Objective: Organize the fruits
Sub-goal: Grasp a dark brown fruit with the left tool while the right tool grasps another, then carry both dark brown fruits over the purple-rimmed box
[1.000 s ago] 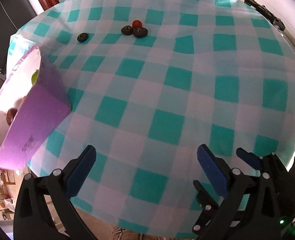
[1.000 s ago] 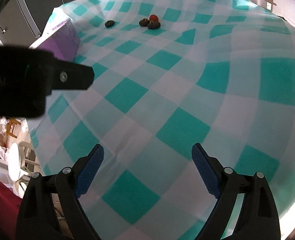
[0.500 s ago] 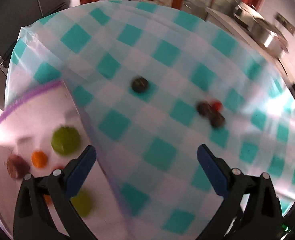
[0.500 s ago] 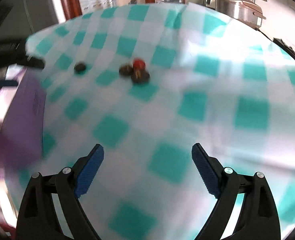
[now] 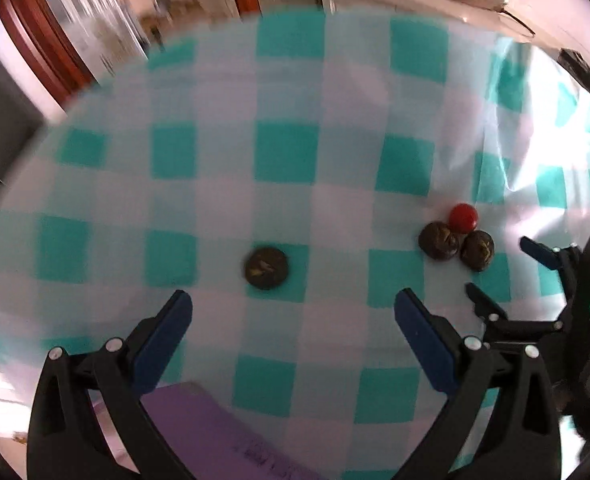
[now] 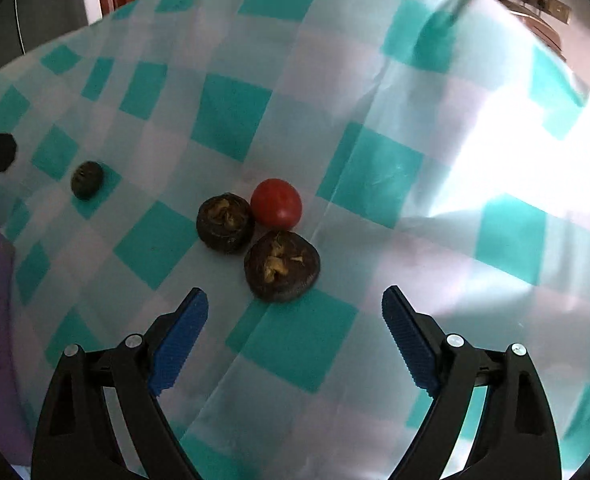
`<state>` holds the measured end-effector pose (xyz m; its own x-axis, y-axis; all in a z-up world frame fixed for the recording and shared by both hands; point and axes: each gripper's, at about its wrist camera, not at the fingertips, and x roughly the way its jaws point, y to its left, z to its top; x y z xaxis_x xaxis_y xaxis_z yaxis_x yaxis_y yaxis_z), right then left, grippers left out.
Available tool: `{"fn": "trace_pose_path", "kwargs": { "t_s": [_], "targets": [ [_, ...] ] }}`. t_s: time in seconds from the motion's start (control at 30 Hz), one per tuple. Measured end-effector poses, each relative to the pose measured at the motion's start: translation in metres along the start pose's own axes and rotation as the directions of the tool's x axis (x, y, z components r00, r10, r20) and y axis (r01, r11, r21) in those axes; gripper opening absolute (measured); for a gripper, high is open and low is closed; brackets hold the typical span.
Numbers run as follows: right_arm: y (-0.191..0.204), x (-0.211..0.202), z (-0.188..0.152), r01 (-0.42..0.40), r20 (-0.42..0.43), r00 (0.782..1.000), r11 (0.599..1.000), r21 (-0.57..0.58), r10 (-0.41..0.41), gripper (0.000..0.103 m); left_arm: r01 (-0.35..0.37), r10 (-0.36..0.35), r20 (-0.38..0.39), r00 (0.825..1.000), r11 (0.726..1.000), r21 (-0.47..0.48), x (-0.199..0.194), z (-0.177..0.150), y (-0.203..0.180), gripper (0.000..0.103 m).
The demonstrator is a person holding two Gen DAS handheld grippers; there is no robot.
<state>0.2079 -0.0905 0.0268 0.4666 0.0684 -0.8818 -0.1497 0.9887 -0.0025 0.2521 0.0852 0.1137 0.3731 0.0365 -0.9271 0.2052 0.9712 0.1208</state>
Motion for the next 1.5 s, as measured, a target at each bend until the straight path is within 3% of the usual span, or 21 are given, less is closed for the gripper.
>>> {"fn": "trace_pose_path", "kwargs": {
  "t_s": [0.17, 0.27, 0.4, 0.47, 0.57, 0.63, 0.7, 0.77, 0.83, 0.9, 0.97, 1.17, 1.37, 1.5],
  "targets": [
    [0.002, 0.018, 0.014, 0.011, -0.003, 1.0, 1.0, 0.011, -0.011, 0.08, 0.062, -0.074, -0.132, 0.989, 0.994, -0.09, 0.042, 0.022, 0.03, 0.099],
    [0.004, 0.025, 0.02, 0.001, 0.001, 1.0, 1.0, 0.012, -0.001, 0.072, 0.006, -0.023, -0.193, 0.981, 0.996, -0.085, 0.065, 0.034, 0.041, 0.099],
    [0.007, 0.025, 0.021, -0.041, 0.011, 0.999, 0.998, 0.041, 0.04, 0.056, 0.009, -0.029, -0.227, 0.974, 0.996, -0.087, 0.086, 0.041, 0.042, 0.099],
    [0.007, 0.024, 0.02, -0.038, 0.015, 0.999, 0.998, 0.054, 0.038, 0.052, 0.03, -0.052, -0.258, 0.965, 0.995, -0.091, 0.095, 0.042, 0.038, 0.092],
    [0.004, 0.023, 0.019, -0.035, 0.009, 0.999, 0.997, 0.075, 0.035, 0.045, -0.033, 0.012, -0.274, 0.962, 0.997, -0.072, 0.108, 0.043, 0.033, 0.09],
    [0.002, 0.022, 0.019, -0.037, 0.004, 0.999, 0.997, 0.074, 0.037, 0.044, -0.058, 0.029, -0.3, 0.953, 0.995, -0.086, 0.12, 0.038, 0.033, 0.089],
    [-0.005, 0.017, 0.013, -0.034, 0.002, 0.999, 0.997, 0.072, 0.034, 0.044, -0.044, 0.007, -0.285, 0.958, 0.991, -0.124, 0.12, 0.037, 0.037, 0.087],
    [-0.004, 0.016, 0.012, -0.032, 0.001, 0.999, 0.997, 0.073, 0.032, 0.044, -0.028, -0.006, -0.27, 0.963, 0.992, -0.122, 0.117, 0.035, 0.036, 0.082],
    [-0.013, 0.013, 0.007, -0.031, -0.001, 1.0, 0.996, 0.08, 0.031, 0.044, 0.017, -0.05, -0.261, 0.964, 0.992, -0.127, 0.113, 0.034, 0.033, 0.055],
    [-0.014, 0.009, 0.003, -0.042, -0.007, 0.999, 0.995, 0.089, 0.043, 0.044, 0.024, -0.05, -0.257, 0.965, 0.995, -0.101, 0.108, 0.032, 0.022, 0.042],
    [-0.014, 0.014, 0.009, -0.051, -0.008, 0.999, 0.995, 0.088, 0.052, 0.043, 0.036, -0.058, -0.254, 0.966, 0.995, -0.089, 0.103, 0.028, 0.011, 0.042],
    [-0.034, -0.026, -0.026, -0.056, -0.003, 0.998, 0.993, 0.108, 0.057, 0.043, 0.102, -0.12, -0.201, 0.972, 0.99, -0.097, 0.055, 0.001, -0.041, 0.042],
    [-0.042, -0.086, -0.083, -0.079, -0.03, 0.996, 0.995, 0.06, 0.081, 0.043, 0.129, -0.148, -0.14, 0.979, 0.982, -0.135, 0.002, -0.061, -0.099, 0.042],
    [-0.041, -0.124, -0.133, -0.146, -0.08, 0.986, 0.989, -0.005, 0.146, 0.043, 0.125, -0.144, -0.112, 0.983, 0.98, -0.156, -0.031, -0.122, -0.14, 0.042]
  ]
}}
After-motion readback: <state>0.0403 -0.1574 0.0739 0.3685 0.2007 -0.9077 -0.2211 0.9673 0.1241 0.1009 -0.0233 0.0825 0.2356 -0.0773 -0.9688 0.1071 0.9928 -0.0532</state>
